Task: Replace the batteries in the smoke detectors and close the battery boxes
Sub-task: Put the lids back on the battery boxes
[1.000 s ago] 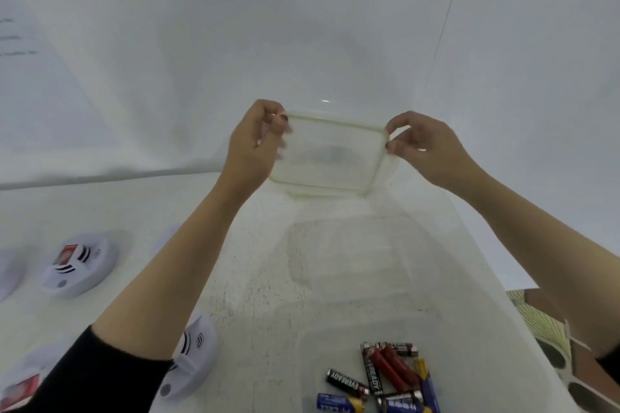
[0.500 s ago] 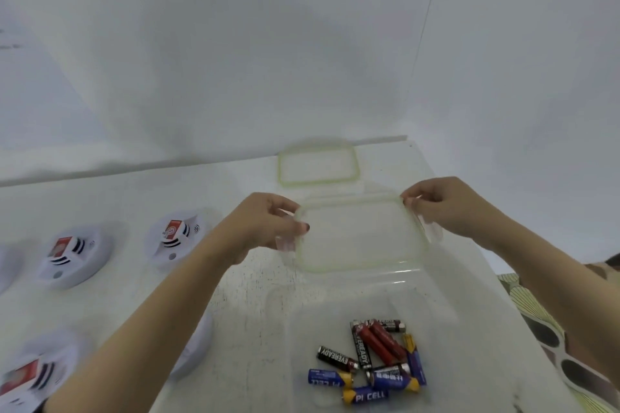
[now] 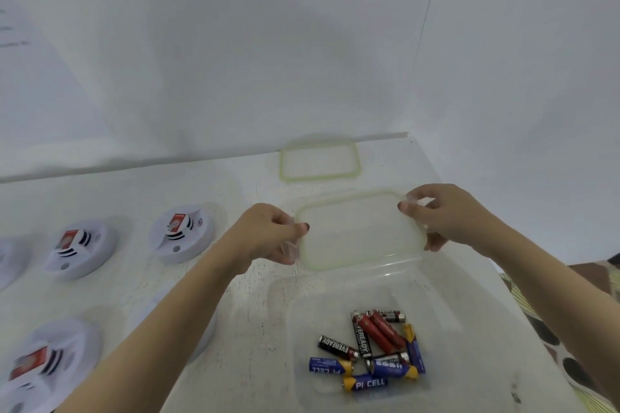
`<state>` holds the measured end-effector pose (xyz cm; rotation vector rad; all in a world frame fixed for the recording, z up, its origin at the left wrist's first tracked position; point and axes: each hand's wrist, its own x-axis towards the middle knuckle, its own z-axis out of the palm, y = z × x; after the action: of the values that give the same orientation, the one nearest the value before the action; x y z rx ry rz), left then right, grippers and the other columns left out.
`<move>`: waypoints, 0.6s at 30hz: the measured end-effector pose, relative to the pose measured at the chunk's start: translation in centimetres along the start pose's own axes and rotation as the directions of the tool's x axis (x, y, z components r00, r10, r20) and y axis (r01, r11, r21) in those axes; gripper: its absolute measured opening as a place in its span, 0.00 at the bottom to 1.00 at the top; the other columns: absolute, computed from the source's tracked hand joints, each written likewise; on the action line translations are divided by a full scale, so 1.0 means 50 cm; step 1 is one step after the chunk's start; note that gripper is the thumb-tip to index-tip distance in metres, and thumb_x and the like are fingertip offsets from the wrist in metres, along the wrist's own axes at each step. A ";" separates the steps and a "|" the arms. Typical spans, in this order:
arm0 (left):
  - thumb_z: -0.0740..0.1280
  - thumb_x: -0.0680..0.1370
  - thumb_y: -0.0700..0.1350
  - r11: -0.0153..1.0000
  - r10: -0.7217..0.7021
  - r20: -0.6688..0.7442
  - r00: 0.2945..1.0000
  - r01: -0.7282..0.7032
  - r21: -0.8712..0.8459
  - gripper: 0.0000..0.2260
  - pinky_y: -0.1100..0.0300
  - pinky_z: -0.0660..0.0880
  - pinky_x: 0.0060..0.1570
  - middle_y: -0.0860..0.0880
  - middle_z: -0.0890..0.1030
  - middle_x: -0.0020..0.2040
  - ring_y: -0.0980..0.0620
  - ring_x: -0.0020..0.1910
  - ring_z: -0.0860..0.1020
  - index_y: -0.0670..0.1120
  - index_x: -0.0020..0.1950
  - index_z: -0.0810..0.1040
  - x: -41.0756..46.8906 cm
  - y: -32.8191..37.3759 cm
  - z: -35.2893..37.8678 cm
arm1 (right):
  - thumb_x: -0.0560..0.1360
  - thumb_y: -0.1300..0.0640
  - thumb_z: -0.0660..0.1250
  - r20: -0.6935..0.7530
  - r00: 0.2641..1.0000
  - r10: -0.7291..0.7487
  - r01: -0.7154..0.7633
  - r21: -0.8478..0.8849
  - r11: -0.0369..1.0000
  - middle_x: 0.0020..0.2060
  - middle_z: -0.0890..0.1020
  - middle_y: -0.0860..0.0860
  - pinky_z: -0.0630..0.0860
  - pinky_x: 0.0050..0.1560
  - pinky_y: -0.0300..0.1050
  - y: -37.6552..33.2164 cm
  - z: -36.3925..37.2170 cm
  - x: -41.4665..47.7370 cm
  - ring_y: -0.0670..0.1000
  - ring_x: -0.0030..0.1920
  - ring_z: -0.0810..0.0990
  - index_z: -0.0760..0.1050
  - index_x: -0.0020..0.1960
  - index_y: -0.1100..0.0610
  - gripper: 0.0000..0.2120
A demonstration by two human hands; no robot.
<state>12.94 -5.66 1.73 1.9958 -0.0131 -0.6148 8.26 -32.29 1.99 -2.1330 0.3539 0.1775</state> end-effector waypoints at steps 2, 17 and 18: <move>0.70 0.77 0.40 0.999 0.010 -0.026 1.000 -0.011 -0.049 0.09 0.61 0.80 0.33 0.49 0.78 0.24 0.56 0.24 0.77 0.34 0.42 0.78 0.006 -0.001 -0.001 | 0.76 0.51 0.66 -0.032 0.999 -0.009 0.009 0.022 1.000 0.35 0.80 0.57 0.74 0.24 0.38 -0.003 0.005 0.010 0.50 0.22 0.77 0.74 0.57 0.57 0.13; 0.71 0.77 0.44 0.986 0.011 -0.234 0.972 -0.050 -0.161 0.18 0.64 0.79 0.29 0.41 0.80 0.47 0.54 0.33 0.80 0.34 0.61 0.76 0.061 0.004 -0.033 | 0.75 0.55 0.68 -0.003 0.997 -0.074 0.073 0.181 0.981 0.34 0.78 0.54 0.75 0.36 0.39 -0.021 0.039 0.060 0.47 0.31 0.78 0.63 0.72 0.59 0.28; 0.73 0.75 0.44 0.985 0.008 -0.218 0.976 -0.045 -0.167 0.20 0.64 0.79 0.30 0.40 0.80 0.49 0.52 0.35 0.80 0.34 0.62 0.75 0.062 0.000 -0.034 | 0.76 0.54 0.68 0.001 0.998 -0.069 0.068 0.188 0.980 0.34 0.77 0.54 0.76 0.36 0.39 -0.018 0.039 0.059 0.47 0.31 0.78 0.63 0.73 0.59 0.28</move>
<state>16.37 -5.08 1.07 1.8820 0.1407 -0.3656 11.34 -30.73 0.86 -1.9545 0.2810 0.1083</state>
